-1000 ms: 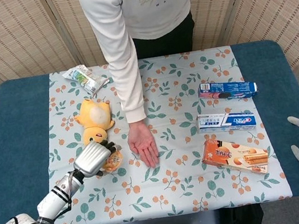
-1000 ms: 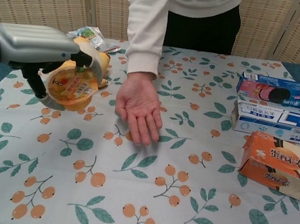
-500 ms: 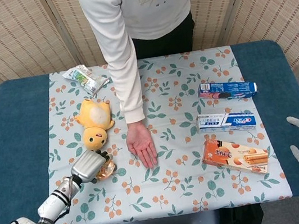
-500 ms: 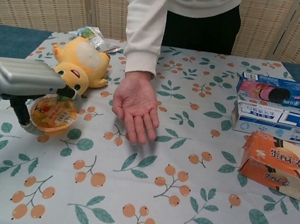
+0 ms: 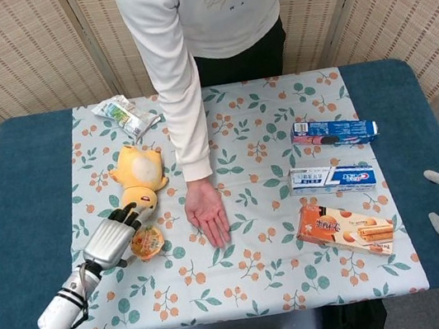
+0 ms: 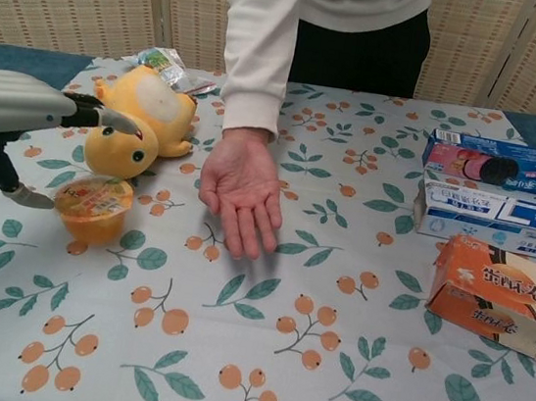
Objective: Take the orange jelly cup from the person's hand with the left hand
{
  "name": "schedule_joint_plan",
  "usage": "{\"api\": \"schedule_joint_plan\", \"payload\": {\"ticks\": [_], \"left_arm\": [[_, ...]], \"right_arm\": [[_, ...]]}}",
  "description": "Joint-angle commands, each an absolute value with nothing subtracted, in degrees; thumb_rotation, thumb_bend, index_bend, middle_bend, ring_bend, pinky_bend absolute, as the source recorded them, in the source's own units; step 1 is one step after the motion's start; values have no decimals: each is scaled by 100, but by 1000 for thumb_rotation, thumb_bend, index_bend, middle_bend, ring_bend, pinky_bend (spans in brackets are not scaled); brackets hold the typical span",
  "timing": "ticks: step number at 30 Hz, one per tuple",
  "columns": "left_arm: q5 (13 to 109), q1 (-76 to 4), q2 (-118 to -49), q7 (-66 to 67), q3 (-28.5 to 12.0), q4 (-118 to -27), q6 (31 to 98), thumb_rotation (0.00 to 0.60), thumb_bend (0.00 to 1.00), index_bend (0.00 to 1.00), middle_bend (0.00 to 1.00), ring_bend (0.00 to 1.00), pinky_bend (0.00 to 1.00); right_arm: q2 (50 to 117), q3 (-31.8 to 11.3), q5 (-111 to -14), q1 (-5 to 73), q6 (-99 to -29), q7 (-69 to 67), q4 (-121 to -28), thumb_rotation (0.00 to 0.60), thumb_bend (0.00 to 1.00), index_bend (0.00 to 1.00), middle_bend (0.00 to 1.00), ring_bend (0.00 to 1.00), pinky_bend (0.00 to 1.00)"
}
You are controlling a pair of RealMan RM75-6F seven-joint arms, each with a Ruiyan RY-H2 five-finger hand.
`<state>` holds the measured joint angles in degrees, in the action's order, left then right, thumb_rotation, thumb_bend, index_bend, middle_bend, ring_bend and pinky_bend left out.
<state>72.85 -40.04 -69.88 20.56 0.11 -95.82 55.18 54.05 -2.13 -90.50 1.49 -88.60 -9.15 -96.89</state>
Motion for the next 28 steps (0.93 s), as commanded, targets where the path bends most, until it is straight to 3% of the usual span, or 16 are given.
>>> {"api": "schedule_joint_plan", "payload": {"ticks": [1,9,16,28], "left_arm": [[7112,-3620,-6664,2099,-57,-9915,6115,600,207,0,0,0,169],[6783,-2749,-6286,2394,-52,-10417,7405,600,207,0,0,0,168],[6921,-1962,-6353,2475,42,-10533,8513,600,207,0,0,0,169],[7375,-1293,-6537,2698,72,-10701,9310,600,207,0,0,0,163]], "right_arm": [[5406,-213,-9045,145,-8865,-933,-9685,600,383,171,268,214,411],[5467,-206,-9077,160,-8853,-991,-9615,600,384,170,268,214,411],[5504,-189,-9103,174,-8830,-1019,-9567,600,383,170,269,214,411],[5551,-187,-9113,209,-8789,-1040,-9537,600,383,170,268,214,411]]}}
